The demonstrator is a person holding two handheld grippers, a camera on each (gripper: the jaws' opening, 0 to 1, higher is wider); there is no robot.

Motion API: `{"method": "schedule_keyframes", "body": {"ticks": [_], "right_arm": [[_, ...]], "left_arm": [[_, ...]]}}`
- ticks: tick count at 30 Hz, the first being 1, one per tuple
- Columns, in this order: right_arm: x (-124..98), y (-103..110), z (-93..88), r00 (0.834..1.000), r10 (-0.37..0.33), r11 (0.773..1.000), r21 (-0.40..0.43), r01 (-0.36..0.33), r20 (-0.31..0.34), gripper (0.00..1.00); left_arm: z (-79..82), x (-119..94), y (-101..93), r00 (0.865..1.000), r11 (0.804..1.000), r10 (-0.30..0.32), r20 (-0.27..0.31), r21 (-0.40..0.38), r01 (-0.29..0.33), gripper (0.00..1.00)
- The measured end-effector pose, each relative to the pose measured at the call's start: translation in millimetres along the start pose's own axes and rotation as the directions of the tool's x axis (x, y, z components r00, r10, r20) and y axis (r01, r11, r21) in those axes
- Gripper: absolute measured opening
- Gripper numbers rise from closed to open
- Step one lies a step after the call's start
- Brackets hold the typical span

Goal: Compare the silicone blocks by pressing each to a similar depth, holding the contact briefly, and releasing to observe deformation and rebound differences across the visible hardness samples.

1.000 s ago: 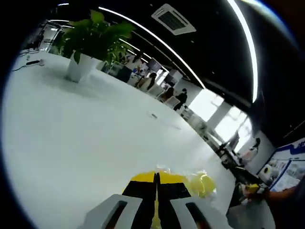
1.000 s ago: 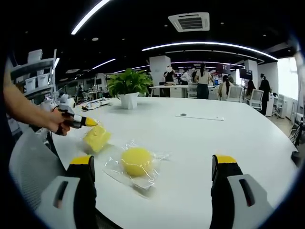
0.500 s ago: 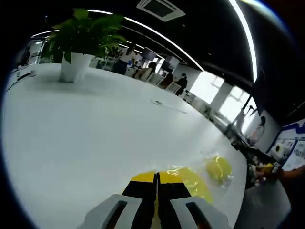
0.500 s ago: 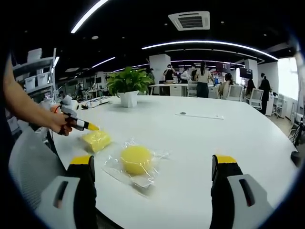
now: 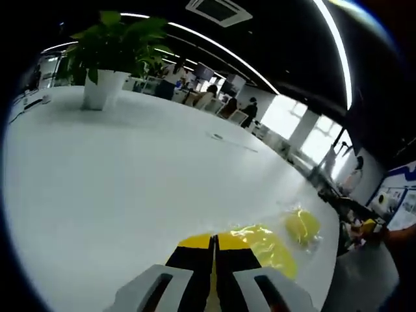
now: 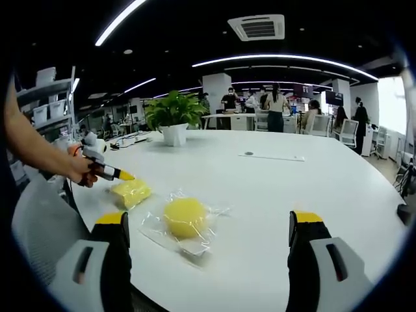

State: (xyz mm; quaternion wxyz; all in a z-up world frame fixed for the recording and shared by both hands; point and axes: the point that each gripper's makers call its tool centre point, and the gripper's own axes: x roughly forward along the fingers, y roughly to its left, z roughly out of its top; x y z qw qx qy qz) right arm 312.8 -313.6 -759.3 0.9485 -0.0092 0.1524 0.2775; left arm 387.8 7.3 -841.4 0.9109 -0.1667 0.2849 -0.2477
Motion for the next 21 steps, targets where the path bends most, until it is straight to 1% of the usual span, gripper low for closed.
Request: {"method": "schedule_keyframes", "body": {"ticks": [2,4,6,7,8,9,10,11,13,15,18,19,21], "right_arm": [[0.0,0.0,-0.1,1.000,0.000,1.000,-0.002,0.000,0.000,0.96],[0.0,0.0,-0.1,1.000,0.000,1.000,-0.001,0.000,0.001,0.96],[-0.1,0.3,0.0,1.000,0.000,1.000,0.000,0.000,-0.001,0.96],[0.0,0.5,0.0,1.000,0.002,1.000,0.002,-0.002,-0.001,0.96],[0.4,0.6,-1.3,1.000,0.004,1.000,0.007,-0.003,-0.006,0.96],[0.6,0.5,-2.0,1.000,0.004,1.000,0.010,-0.004,-0.009,0.96],[0.8,0.4,-2.5,1.000,0.005,1.000,0.014,-0.005,-0.009,0.96],[0.6,0.5,-2.2,1.000,0.006,1.000,0.013,-0.005,-0.008,0.96],[0.4,1.2,-2.3,1.000,0.008,1.000,0.011,-0.007,-0.009,0.96],[0.5,1.5,-2.6,1.000,0.009,1.000,0.010,-0.009,-0.011,0.96],[0.8,1.8,-3.2,1.000,0.011,1.000,0.006,-0.011,-0.013,0.96],[1.0,1.7,-3.7,1.000,0.011,1.000,0.002,-0.011,-0.016,0.96],[0.8,1.8,-4.1,1.000,0.010,1.000,0.001,-0.010,-0.019,0.96]], "left_arm": [[0.6,-1.3,0.3,1.000,1.000,0.000,0.001,0.007,0.000,0.01],[2.2,-3.6,-0.5,1.000,0.999,-0.002,0.006,0.042,0.002,0.03],[7.3,-7.0,3.2,0.999,0.997,0.016,0.027,0.071,-0.018,0.16],[9.9,-8.7,2.7,0.999,0.997,0.011,0.037,0.080,-0.014,0.25],[15.3,-11.9,2.0,0.998,0.997,0.012,0.059,0.071,-0.016,0.36],[21.1,-14.5,-0.3,0.997,0.997,0.009,0.083,0.078,-0.015,0.42],[28.3,-18.2,-3.6,0.994,0.992,0.007,0.105,0.124,-0.020,0.45],[31.6,-20.8,-6.6,0.994,0.988,0.004,0.111,0.151,-0.021,0.49],[35.7,-27.8,-15.8,0.993,0.981,-0.004,0.115,0.195,-0.019,0.53],[36.7,-34.2,-20.4,0.994,0.978,-0.004,0.111,0.208,-0.019,0.57],[38.4,-43.2,-24.5,0.992,0.973,-0.009,0.124,0.231,-0.020,0.64],[38.1,-49.8,-26.2,0.992,0.969,0.001,0.124,0.244,-0.032,0.66],[37.9,-60.1,-31.0,0.990,0.967,-0.004,0.138,0.252,-0.031,0.69]]}}
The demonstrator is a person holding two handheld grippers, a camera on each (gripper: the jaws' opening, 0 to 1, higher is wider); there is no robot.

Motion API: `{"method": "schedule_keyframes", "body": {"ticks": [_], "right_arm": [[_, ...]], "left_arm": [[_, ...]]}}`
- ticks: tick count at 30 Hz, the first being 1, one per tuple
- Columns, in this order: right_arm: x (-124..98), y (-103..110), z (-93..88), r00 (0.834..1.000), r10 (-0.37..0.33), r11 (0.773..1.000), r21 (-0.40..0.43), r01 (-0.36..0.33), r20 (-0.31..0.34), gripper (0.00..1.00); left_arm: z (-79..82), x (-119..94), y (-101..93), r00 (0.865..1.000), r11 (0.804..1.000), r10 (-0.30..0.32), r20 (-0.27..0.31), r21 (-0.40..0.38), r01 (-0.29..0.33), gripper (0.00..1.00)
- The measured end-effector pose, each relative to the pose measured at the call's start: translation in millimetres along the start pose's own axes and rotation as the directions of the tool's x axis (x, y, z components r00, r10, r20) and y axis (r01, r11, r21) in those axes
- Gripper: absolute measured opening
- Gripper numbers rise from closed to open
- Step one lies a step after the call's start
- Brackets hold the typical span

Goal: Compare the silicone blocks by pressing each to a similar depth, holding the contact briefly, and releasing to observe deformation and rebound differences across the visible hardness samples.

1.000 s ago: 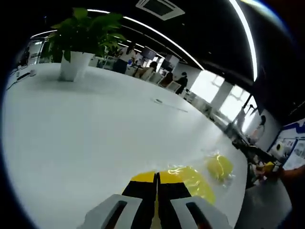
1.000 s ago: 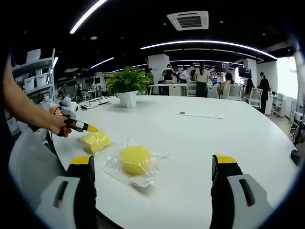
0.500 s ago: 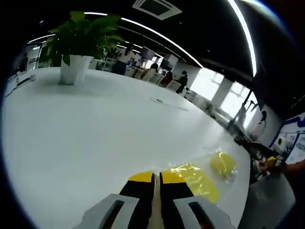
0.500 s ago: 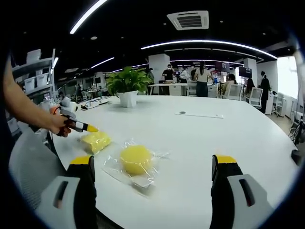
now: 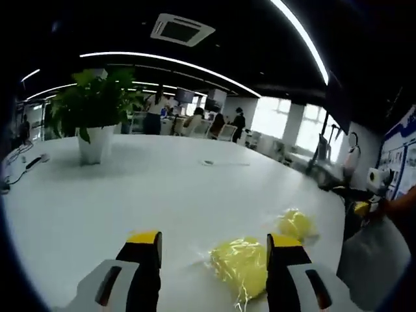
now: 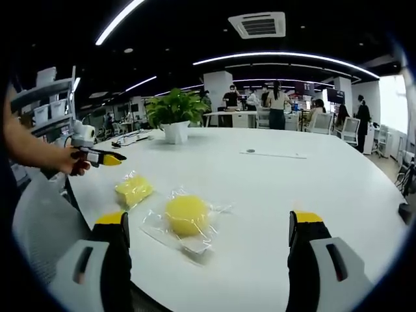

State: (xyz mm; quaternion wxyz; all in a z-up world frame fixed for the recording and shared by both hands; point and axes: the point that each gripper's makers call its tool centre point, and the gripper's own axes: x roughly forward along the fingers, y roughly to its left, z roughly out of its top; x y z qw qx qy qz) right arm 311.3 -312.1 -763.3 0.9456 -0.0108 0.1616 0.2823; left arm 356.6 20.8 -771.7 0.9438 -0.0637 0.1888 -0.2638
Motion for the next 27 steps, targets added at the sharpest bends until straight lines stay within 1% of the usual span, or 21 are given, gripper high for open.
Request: {"method": "schedule_keyframes", "body": {"ticks": [1,3,6,10,12,16,18,22,25,27], "right_arm": [[-0.1,0.1,0.0,1.000,0.000,1.000,0.000,0.000,-0.001,0.96],[-0.1,-0.1,-1.5,1.000,0.000,1.000,-0.007,0.000,-0.010,0.96],[0.0,1.2,-2.5,1.000,0.010,1.000,-0.004,-0.010,-0.018,0.96],[-0.2,2.7,-2.7,0.999,0.019,1.000,-0.009,-0.019,-0.030,0.96],[-0.2,4.6,-2.7,0.999,0.027,1.000,-0.009,-0.028,-0.037,0.96],[-2.9,1.0,-1.8,0.999,0.019,1.000,-0.013,-0.020,-0.038,0.96],[-6.2,-4.0,-1.5,0.999,0.009,1.000,-0.007,-0.009,-0.035,0.96],[-11.2,-8.8,-5.9,0.999,-0.007,1.000,0.002,0.007,-0.043,0.96],[-13.3,-8.2,-5.2,0.999,-0.013,1.000,0.009,0.014,-0.035,0.96],[-13.1,-7.7,-5.1,0.999,-0.013,1.000,0.010,0.013,-0.031,0.96]], "left_arm": [[0.2,-1.2,-0.6,1.000,1.000,-0.001,0.002,0.000,0.001,0.70],[2.2,-10.3,-6.8,1.000,1.000,-0.005,0.016,0.008,0.005,0.73],[2.0,-22.7,-16.1,1.000,0.999,-0.008,0.013,0.033,0.007,0.77],[4.4,-35.2,-26.1,0.999,0.999,-0.018,0.037,0.030,0.017,0.81],[3.8,-41.3,-33.5,0.999,0.999,-0.018,0.038,0.039,0.016,0.82],[0.9,-47.0,-47.5,0.999,0.999,-0.023,0.043,0.050,0.021,0.84],[4.5,-50.0,-54.4,0.998,0.998,-0.027,0.056,0.051,0.025,0.84],[9.7,-53.6,-63.3,0.997,0.997,-0.025,0.077,0.081,0.019,0.85],[5.8,-55.0,-67.5,0.997,0.997,-0.030,0.065,0.073,0.026,0.86],[-0.6,-56.2,-72.7,0.998,0.997,-0.030,0.056,0.076,0.025,0.87]]}}
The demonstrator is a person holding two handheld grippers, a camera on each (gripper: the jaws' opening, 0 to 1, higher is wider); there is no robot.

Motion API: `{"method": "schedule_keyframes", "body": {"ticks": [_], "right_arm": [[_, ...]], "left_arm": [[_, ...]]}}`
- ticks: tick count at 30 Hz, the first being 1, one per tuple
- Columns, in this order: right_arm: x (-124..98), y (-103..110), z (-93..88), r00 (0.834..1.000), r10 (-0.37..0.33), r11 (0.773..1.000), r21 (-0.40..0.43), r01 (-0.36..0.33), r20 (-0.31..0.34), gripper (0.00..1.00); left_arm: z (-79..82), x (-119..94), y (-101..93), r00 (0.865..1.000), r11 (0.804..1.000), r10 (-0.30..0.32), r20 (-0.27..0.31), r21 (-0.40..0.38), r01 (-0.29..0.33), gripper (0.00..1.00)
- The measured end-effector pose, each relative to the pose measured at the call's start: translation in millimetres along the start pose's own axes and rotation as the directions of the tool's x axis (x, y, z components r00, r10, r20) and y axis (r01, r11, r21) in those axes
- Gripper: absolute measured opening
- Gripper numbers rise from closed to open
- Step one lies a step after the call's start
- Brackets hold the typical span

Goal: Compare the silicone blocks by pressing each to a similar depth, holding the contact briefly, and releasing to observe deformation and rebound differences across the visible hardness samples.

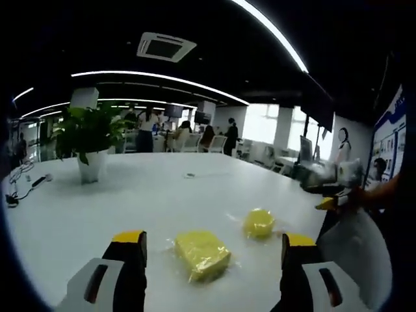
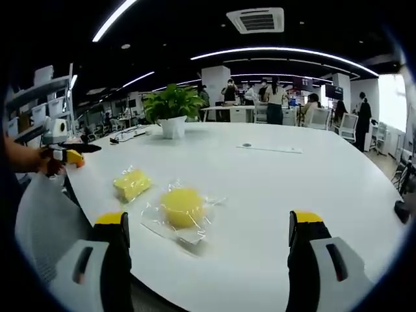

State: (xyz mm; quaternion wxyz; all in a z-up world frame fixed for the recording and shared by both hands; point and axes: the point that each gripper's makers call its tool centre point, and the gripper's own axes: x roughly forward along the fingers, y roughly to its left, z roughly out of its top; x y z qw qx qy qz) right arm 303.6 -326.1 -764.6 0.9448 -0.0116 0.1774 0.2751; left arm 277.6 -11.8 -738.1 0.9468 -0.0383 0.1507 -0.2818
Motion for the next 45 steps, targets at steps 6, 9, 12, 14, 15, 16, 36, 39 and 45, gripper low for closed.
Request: {"method": "schedule_keyframes", "body": {"ticks": [6,9,12,14,15,16,36,39,45], "right_arm": [[4.7,-3.4,-5.7,1.000,0.000,1.000,-0.006,0.000,-0.003,0.96],[5.9,-0.6,-6.9,1.000,0.011,1.000,-0.018,-0.011,-0.009,0.96],[7.0,0.6,-6.6,1.000,0.016,1.000,0.000,-0.016,-0.009,0.96],[6.6,-0.7,-3.6,1.000,0.012,1.000,0.020,-0.012,0.002,0.96],[6.2,-0.7,-1.9,1.000,0.008,1.000,0.014,-0.008,0.006,0.96],[6.2,-0.6,-1.8,1.000,0.007,1.000,0.010,-0.007,0.007,0.96],[10.9,3.1,-12.0,0.999,0.023,0.999,0.029,-0.023,-0.032,0.96],[10.8,3.4,-11.3,0.999,0.023,0.999,0.038,-0.022,-0.024,0.96],[11.6,4.6,-11.1,0.999,0.029,0.999,0.031,-0.028,-0.024,0.96]], "left_arm": [[-16.0,0.1,-2.9,1.000,1.000,0.020,-0.023,-0.008,-0.021,0.87],[-14.2,-0.4,-1.9,1.000,1.000,0.025,-0.015,-0.007,-0.025,0.86],[-17.4,1.5,-4.9,0.999,1.000,0.025,-0.031,0.014,-0.025,0.87],[-18.7,2.2,-7.6,0.999,1.000,0.013,-0.036,0.024,-0.012,0.88],[-19.0,2.4,-7.6,0.999,1.000,0.012,-0.038,0.026,-0.011,0.88],[-20.1,3.3,-7.6,0.999,0.999,0.014,-0.045,0.038,-0.012,0.88],[-7.4,16.0,-0.1,0.999,1.000,0.001,-0.051,-0.009,-0.002,1.00],[-0.2,24.9,-1.6,0.996,0.998,-0.016,-0.083,-0.062,0.011,1.00],[25.8,41.5,-6.4,0.997,0.996,-0.046,-0.063,-0.078,0.041,1.00]]}}
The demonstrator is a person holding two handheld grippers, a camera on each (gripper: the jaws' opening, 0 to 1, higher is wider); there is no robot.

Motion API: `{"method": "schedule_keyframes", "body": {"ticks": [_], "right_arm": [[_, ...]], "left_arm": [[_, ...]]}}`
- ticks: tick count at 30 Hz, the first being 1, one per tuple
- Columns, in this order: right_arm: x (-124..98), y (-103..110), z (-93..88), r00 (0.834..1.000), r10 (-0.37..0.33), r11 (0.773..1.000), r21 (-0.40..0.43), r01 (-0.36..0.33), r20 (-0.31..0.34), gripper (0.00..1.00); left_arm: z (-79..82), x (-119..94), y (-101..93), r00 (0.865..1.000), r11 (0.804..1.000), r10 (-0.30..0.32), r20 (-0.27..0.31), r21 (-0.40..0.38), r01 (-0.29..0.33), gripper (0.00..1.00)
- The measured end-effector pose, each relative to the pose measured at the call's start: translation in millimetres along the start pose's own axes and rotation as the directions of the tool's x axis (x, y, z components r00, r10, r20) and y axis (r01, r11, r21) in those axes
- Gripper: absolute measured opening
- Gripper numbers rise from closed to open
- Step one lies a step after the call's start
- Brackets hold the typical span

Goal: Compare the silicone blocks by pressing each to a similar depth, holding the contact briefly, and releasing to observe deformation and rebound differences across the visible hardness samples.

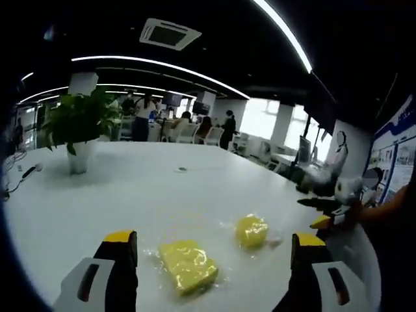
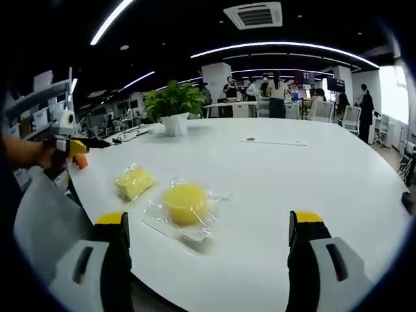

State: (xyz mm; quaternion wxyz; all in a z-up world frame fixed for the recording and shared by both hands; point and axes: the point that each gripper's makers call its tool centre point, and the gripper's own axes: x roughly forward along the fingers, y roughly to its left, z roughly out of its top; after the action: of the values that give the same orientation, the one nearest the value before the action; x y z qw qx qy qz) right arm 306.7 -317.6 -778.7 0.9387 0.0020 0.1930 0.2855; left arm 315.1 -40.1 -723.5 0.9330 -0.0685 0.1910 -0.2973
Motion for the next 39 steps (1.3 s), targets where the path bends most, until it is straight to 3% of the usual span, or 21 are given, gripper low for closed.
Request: {"method": "schedule_keyframes", "body": {"ticks": [3,6,14,16,17,20,23,27,30,31,32,34,35,37,39], "right_arm": [[-0.2,1.1,0.7,1.000,0.005,1.000,-0.001,-0.005,0.003,0.96],[-0.3,0.5,0.8,1.000,0.005,1.000,-0.001,-0.005,0.007,0.96],[-2.7,-5.2,2.2,0.999,-0.017,1.000,0.026,0.016,0.027,0.96],[-2.5,-3.9,2.5,1.000,-0.016,1.000,0.009,0.016,0.024,0.96],[-2.5,-3.6,2.7,1.000,-0.016,1.000,0.006,0.015,0.024,0.96],[-2.1,-3.8,2.3,1.000,-0.016,1.000,0.009,0.016,0.023,0.96],[-2.2,-5.2,1.9,0.999,-0.021,1.000,0.011,0.020,0.025,0.96],[-2.4,-4.5,2.4,0.999,-0.022,1.000,0.007,0.021,0.023,0.96],[-1.9,-5.2,2.4,0.999,-0.022,1.000,0.001,0.022,0.025,0.96],[-1.9,-5.3,2.7,0.999,-0.023,1.000,0.001,0.023,0.025,0.96],[-1.9,-5.3,2.7,0.999,-0.023,1.000,-0.001,0.023,0.025,0.96],[-1.9,-5.6,3.4,0.999,-0.024,1.000,-0.006,0.024,0.029,0.96],[-1.7,-5.9,3.4,0.999,-0.025,1.000,-0.008,0.025,0.028,0.96],[-1.8,-5.1,3.9,0.999,-0.023,1.000,-0.012,0.023,0.029,0.96],[-1.5,-5.4,3.7,0.999,-0.023,1.000,-0.016,0.024,0.028,0.96]], "left_arm": [[-1.8,10.2,0.3,0.998,0.999,0.001,-0.063,-0.040,-0.004,1.00],[9.0,26.2,-13.7,0.996,0.987,-0.070,-0.063,-0.150,0.060,1.00],[21.5,73.3,-23.9,0.989,0.975,-0.127,-0.072,-0.190,0.111,1.00],[18.5,83.7,-27.3,0.986,0.975,-0.142,-0.090,-0.183,0.124,1.00],[11.1,88.4,-32.9,0.975,0.972,-0.172,-0.141,-0.185,0.145,1.00],[9.0,101.1,-38.7,0.968,0.965,-0.191,-0.161,-0.212,0.155,1.00],[-2.6,120.1,-37.3,0.957,0.960,-0.192,-0.218,-0.243,0.137,1.00],[-21.1,140.8,-35.7,0.936,0.938,-0.203,-0.288,-0.331,0.102,1.00],[-30.1,158.0,-35.5,0.927,0.934,-0.213,-0.310,-0.345,0.099,1.00],[-30.8,162.1,-34.1,0.930,0.931,-0.215,-0.299,-0.350,0.103,0.99],[-30.8,166.9,-34.8,0.932,0.918,-0.230,-0.280,-0.382,0.112,0.98],[-41.4,172.8,-35.5,0.915,0.872,-0.262,-0.307,-0.481,0.088,0.99],[-45.2,176.6,-33.1,0.913,0.858,-0.265,-0.310,-0.508,0.077,0.98],[-50.5,179.9,-31.1,0.908,0.850,-0.264,-0.326,-0.523,0.060,0.97],[-52.5,183.6,-32.1,0.905,0.855,-0.265,-0.332,-0.515,0.061,0.96]]}}
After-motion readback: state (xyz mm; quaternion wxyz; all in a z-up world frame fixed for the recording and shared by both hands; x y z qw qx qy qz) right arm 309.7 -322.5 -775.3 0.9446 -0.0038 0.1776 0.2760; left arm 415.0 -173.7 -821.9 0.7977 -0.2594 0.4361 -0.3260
